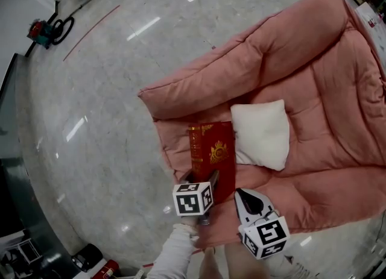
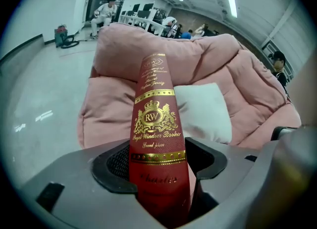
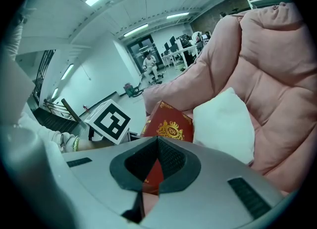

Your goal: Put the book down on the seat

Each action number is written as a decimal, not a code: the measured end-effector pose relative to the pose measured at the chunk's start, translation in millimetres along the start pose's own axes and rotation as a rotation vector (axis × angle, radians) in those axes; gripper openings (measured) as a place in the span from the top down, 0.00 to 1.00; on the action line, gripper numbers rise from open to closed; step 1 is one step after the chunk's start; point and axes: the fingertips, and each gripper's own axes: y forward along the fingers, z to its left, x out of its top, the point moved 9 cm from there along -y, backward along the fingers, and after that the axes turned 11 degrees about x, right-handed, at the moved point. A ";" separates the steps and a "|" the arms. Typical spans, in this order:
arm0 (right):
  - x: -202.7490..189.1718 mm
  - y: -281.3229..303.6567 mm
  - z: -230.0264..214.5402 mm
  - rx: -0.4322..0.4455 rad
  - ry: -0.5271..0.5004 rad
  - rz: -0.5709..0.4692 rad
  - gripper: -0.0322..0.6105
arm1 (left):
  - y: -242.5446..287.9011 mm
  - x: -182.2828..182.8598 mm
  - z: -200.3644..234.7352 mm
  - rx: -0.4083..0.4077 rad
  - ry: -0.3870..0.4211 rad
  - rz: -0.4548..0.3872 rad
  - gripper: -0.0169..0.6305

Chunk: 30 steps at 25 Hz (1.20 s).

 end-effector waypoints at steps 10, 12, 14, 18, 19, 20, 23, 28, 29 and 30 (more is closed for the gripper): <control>0.7 -2.3 22.9 0.028 -0.018 -0.004 0.94 | -31.1 -5.6 23.7 0.091 -0.020 -0.040 0.47; 2.6 -5.0 28.7 0.030 -0.026 -0.010 0.94 | -40.3 -6.2 25.7 0.097 -0.017 -0.051 0.47; 4.7 -8.9 34.8 0.032 -0.033 -0.017 0.94 | -49.7 -7.7 24.9 0.093 -0.014 -0.058 0.47; 8.2 -18.1 47.8 0.028 -0.051 -0.029 0.94 | -70.5 -11.6 19.4 0.072 -0.011 -0.062 0.47; 8.3 -21.0 50.9 0.024 -0.053 -0.031 0.94 | -76.1 -13.2 17.1 0.065 -0.007 -0.061 0.47; 8.2 -24.0 54.1 0.020 -0.055 -0.034 0.94 | -82.0 -14.9 14.7 0.057 -0.002 -0.062 0.48; 8.1 -34.1 66.2 0.010 -0.062 -0.043 0.94 | -103.3 -20.5 7.9 0.048 0.025 -0.075 0.52; 10.7 -51.8 89.3 -0.002 -0.077 -0.077 0.94 | -143.0 -27.8 1.4 0.089 0.078 -0.148 0.84; 10.5 -55.3 94.2 -0.004 -0.079 -0.084 0.94 | -150.5 -29.9 0.5 0.089 0.082 -0.155 0.86; 10.0 -58.7 99.1 -0.006 -0.082 -0.089 0.94 | -157.9 -32.2 -0.6 0.086 0.083 -0.160 0.88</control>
